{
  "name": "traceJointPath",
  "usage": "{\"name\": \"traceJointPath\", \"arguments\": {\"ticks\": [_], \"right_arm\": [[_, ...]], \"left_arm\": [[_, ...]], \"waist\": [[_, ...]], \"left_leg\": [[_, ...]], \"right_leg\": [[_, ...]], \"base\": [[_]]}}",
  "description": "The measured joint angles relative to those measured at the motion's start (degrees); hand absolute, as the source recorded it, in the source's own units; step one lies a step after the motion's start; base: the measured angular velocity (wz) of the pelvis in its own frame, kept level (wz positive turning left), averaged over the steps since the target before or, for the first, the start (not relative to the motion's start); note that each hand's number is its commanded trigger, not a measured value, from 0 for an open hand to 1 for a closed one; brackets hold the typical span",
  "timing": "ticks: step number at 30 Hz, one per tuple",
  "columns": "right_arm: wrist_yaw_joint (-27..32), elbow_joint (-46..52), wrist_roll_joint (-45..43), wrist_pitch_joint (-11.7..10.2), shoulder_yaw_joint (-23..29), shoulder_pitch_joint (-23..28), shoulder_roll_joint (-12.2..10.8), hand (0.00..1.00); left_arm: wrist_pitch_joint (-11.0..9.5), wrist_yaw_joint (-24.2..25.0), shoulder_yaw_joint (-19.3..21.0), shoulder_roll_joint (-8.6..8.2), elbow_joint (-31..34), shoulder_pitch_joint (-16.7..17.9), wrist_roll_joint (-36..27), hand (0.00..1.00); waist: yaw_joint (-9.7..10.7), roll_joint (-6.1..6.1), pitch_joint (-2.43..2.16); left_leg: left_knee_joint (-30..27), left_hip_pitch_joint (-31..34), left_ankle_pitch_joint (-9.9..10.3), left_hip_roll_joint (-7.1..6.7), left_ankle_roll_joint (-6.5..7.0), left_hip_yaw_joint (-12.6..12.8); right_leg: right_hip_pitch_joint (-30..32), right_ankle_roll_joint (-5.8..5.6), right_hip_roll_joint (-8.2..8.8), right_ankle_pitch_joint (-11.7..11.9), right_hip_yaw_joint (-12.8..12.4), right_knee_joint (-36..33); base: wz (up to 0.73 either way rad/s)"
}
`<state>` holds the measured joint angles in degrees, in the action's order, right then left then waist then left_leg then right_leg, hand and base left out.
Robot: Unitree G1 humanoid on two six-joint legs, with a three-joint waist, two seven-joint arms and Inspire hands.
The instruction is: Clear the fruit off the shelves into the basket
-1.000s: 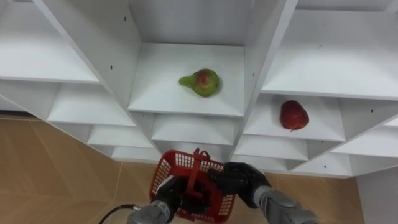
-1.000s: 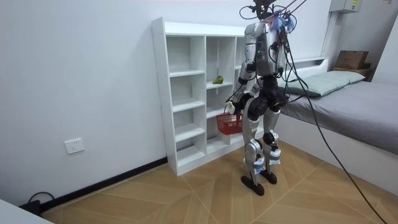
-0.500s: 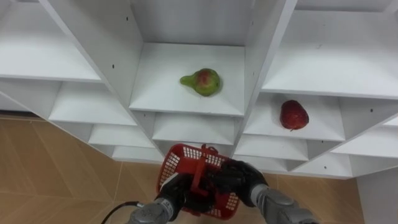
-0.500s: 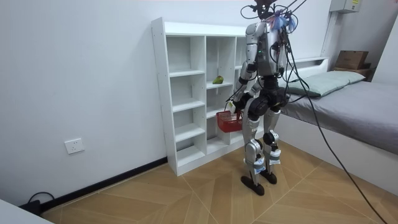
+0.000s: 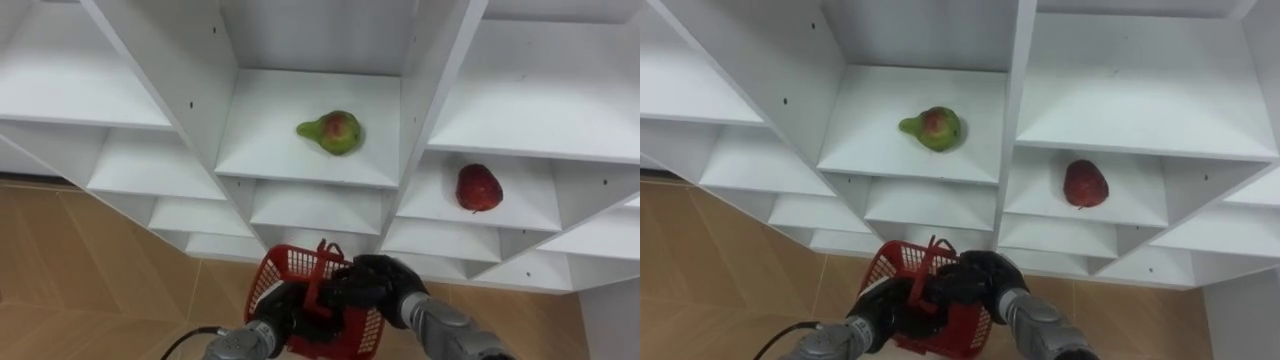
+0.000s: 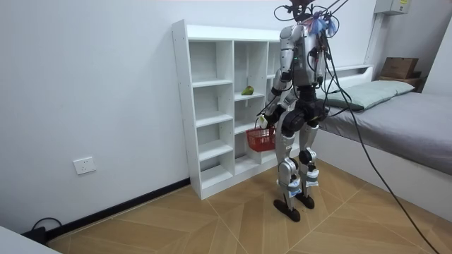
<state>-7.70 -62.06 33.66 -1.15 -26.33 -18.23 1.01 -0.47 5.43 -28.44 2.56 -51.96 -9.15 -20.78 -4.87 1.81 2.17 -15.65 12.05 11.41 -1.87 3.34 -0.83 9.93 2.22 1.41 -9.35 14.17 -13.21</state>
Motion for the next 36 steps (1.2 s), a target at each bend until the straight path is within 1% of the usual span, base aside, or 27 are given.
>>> {"name": "traceJointPath", "arguments": {"ticks": [2,11,15,21,26,36], "right_arm": [[-0.01,0.0,-0.03,0.0,-0.01,-0.04,0.0,0.0],[-0.04,-0.08,-0.12,0.05,0.05,-0.63,-0.16,0.0],[0.0,-0.08,-0.11,0.13,0.07,-0.66,-0.33,0.0],[-0.01,-0.08,-0.12,0.42,0.07,-0.73,-0.68,0.0],[-0.05,-0.12,-0.12,0.77,0.03,-0.76,-1.2,0.0],[-0.04,-0.15,-0.26,0.76,0.07,-0.75,-1.13,0.0]], "left_arm": [[0.0,0.0,0.01,0.01,0.0,0.0,0.0,1.0],[0.03,0.06,0.27,-0.24,0.0,-0.07,-0.2,1.0],[0.12,0.19,0.27,-0.36,-0.01,-0.06,-2.2,1.0],[0.29,0.33,0.27,-0.37,-0.38,-0.08,-2.26,1.0],[0.36,0.53,0.16,-0.65,-0.49,-0.07,-2.25,1.0],[0.34,0.82,0.21,-0.89,-0.48,-0.08,-2.25,1.0]], "waist": [[-0.01,0.12,0.08],[0.06,0.08,0.15],[0.03,-0.09,0.27],[0.07,-0.3,0.45],[0.17,-0.3,0.46],[0.25,-0.29,0.45]], "left_leg": [[0.0,0.09,0.0,0.0,0.0,-0.08],[0.0,0.18,0.0,0.0,0.0,-0.04],[0.01,0.22,0.0,0.0,0.0,-0.04],[0.01,0.36,0.0,-0.01,0.0,-0.03],[-0.05,0.26,0.0,-0.01,0.0,-0.02],[-0.08,0.22,0.0,-0.01,0.0,-0.18]], "right_leg": [[0.01,0.0,0.0,0.0,0.1,0.0],[0.02,0.0,0.02,0.0,0.26,0.01],[0.02,-0.01,0.02,0.0,0.31,0.01],[0.02,0.0,0.04,0.0,0.33,0.01],[0.02,-0.01,0.05,0.0,0.34,0.01],[0.02,0.0,0.05,0.0,0.33,0.01]], "base": [[0.0],[0.0],[0.0],[0.0],[0.0],[0.0]]}}
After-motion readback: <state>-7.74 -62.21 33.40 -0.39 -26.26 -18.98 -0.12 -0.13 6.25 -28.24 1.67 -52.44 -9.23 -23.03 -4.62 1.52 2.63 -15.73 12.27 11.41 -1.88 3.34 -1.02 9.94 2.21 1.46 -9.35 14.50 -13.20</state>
